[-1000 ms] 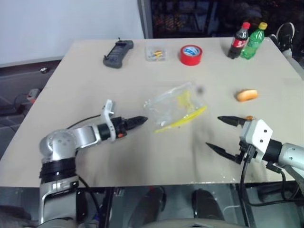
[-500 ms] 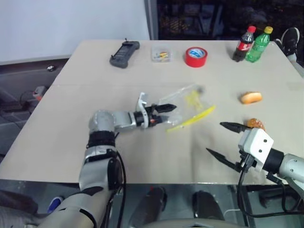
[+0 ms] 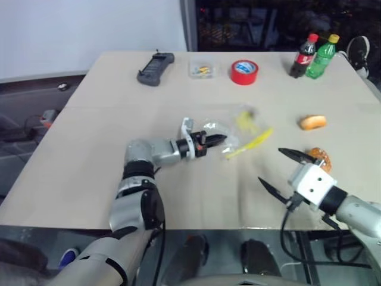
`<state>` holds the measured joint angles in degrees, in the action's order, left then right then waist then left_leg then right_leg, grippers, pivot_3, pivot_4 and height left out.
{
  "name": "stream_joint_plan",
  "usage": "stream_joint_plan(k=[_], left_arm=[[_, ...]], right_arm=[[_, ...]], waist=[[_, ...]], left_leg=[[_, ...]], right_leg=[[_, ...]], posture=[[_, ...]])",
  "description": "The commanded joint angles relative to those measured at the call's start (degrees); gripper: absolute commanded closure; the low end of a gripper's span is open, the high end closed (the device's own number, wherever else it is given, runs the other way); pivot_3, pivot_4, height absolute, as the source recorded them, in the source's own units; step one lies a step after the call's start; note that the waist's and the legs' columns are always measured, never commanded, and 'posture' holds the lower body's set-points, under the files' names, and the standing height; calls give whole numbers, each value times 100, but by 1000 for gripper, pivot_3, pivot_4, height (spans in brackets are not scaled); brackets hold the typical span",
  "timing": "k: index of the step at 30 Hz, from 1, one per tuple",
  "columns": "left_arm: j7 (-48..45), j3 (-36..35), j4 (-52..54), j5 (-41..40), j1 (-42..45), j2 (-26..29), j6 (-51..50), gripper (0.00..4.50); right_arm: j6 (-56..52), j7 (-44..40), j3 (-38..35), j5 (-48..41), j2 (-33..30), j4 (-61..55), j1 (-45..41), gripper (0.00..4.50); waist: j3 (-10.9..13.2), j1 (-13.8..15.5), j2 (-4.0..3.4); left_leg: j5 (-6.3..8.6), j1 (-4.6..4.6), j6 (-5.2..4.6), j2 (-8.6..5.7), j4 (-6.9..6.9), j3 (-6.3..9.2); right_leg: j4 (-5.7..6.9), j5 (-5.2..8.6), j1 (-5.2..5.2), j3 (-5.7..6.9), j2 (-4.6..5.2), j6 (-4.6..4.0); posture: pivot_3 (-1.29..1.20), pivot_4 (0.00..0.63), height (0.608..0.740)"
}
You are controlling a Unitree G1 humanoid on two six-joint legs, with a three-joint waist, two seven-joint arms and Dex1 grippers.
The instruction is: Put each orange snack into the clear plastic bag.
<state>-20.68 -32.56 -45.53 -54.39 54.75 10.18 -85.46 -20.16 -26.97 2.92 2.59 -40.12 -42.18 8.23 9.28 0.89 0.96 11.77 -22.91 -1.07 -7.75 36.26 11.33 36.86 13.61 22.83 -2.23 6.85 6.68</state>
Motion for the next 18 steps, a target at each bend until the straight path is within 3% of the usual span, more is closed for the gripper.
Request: stream_joint_plan(k=[1,6,14,17,18], left_arm=[[172,-451,214,-363,377,195,-628,4395],[513,-164,472,-1134,406,378,-704,4395],[1635,-15,1071,-2577,-16,450,-704,4395],[2109,-137,1225,-2978,-123,434,-704,4500],[2240,-163,1261,-3103,-151,429,-704,4500]], right_arm=[[437,576,648,1200,183,830,-747,0],[901,1348,1002,1904,898,2119,-1840,0],[1572,1084,1226,1644,1593,3329,-2648,0],[1731,954,1145,1360,1808,3624,-2811,779],[1774,923,1111,1297,1854,3701,-2860,1347]], waist=[[1,-80,0],[5,-183,6],[4,-180,6],[4,-180,6],[4,-180,6]], left_leg=[[-7,2,9,1,0,-3],[-13,-6,27,6,-18,-12],[-13,-12,27,6,-20,-17],[-13,-12,27,7,-20,-16],[-13,-11,27,8,-19,-17]], right_leg=[[1,0,1,-3,-1,-1],[10,-16,25,-22,-3,-29],[15,-18,42,-35,-4,-32],[19,-18,44,-35,-7,-33],[20,-18,44,-36,-7,-33]], posture=[[0,150,740],[0,150,740],[0,150,740],[0,150,740],[0,150,740]])
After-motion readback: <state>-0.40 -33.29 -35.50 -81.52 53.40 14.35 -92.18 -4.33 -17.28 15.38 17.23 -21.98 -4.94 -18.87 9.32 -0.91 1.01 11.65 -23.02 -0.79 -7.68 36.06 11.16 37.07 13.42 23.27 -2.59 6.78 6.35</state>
